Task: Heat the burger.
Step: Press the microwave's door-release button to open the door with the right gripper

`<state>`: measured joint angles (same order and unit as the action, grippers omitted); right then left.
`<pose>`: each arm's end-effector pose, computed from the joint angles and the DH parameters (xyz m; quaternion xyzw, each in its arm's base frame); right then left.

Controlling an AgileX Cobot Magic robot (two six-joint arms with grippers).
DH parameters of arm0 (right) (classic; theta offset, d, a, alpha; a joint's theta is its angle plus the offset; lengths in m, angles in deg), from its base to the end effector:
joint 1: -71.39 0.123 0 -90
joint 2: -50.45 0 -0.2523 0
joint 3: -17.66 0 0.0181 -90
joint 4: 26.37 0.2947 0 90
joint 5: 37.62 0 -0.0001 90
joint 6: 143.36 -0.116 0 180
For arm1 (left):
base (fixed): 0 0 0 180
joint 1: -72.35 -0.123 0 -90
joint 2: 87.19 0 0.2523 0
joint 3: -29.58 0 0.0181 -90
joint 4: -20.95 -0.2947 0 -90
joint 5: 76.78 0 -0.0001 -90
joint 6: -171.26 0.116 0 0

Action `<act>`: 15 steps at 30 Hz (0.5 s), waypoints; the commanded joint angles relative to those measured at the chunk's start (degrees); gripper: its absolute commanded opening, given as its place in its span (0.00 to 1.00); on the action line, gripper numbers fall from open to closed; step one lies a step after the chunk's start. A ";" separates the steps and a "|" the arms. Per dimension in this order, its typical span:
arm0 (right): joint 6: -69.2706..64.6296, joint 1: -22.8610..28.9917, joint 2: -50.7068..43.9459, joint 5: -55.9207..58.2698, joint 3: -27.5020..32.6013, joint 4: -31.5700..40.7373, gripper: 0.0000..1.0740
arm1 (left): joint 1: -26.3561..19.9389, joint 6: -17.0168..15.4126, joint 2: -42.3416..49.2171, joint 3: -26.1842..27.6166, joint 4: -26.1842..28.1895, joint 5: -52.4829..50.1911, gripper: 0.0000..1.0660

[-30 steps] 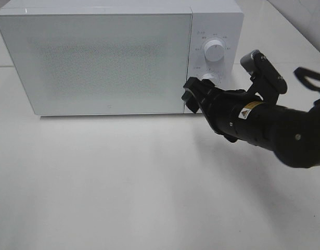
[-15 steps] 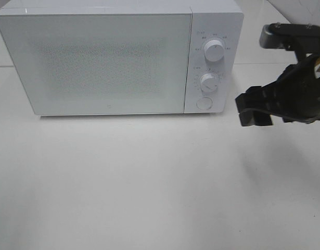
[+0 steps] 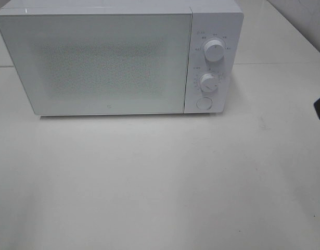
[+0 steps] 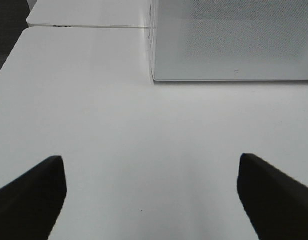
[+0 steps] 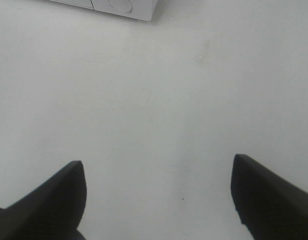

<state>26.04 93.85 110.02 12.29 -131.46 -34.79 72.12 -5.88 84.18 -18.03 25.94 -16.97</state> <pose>0.2277 0.0800 0.2679 -0.1222 0.9306 0.0302 0.3438 0.0895 -0.0084 0.2890 0.0208 0.8472 -0.0292 0.5300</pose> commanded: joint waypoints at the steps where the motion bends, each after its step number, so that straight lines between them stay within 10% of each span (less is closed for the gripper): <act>1: 0.57 -0.29 -5.16 4.47 -0.40 -0.69 0.73 | 0.06 -0.23 1.55 -0.23 0.52 -0.69 0.82; 15: 2.58 -2.69 -29.97 11.86 4.24 0.34 0.71 | 0.06 -0.23 1.55 -0.23 0.52 -0.69 0.82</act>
<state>27.87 91.62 81.31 24.26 -127.56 -34.56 72.12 -5.88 84.18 -18.03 25.94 -16.97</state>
